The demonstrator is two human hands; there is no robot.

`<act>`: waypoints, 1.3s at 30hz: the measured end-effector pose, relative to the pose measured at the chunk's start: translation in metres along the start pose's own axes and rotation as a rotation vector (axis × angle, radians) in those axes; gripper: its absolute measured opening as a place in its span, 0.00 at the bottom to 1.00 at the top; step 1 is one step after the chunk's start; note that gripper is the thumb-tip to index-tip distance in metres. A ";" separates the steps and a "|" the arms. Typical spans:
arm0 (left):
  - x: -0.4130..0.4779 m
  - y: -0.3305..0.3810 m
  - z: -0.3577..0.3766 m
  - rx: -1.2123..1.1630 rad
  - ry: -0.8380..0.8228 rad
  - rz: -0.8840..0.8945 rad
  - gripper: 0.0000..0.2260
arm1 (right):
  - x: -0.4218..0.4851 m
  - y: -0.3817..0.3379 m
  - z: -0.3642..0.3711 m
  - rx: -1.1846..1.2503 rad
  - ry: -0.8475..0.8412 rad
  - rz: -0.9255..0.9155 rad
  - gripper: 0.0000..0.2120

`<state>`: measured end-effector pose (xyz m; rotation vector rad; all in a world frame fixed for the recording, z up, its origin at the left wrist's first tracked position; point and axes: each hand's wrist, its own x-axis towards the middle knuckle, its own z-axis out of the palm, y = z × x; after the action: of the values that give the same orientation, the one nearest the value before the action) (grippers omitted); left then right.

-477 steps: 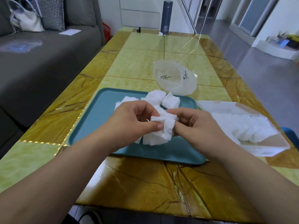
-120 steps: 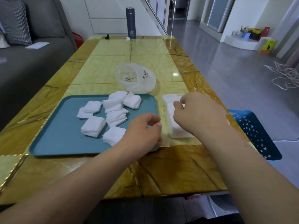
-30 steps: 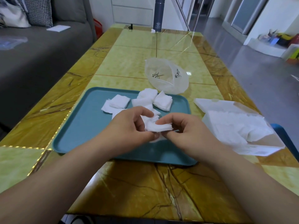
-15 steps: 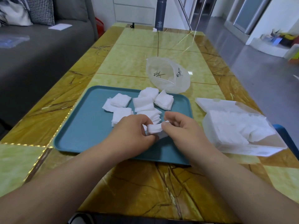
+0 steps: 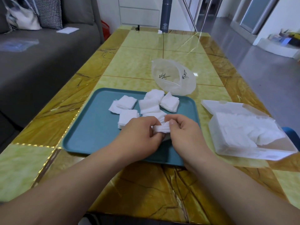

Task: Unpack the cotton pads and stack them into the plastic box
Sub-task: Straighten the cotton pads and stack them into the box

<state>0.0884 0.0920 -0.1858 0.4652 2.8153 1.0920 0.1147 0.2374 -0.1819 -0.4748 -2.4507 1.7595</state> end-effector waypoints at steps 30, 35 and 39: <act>0.012 -0.006 0.003 0.431 -0.010 0.158 0.12 | 0.013 0.004 -0.019 0.033 0.047 0.011 0.05; 0.015 -0.009 -0.012 0.384 0.060 0.061 0.14 | 0.014 0.010 -0.022 0.041 0.018 0.008 0.04; 0.020 -0.012 -0.011 0.374 -0.025 -0.018 0.22 | 0.015 0.011 -0.022 0.065 0.013 0.019 0.05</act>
<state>0.0641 0.0830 -0.1852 0.4737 2.9979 0.5472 0.1085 0.2646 -0.1866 -0.5031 -2.3797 1.8308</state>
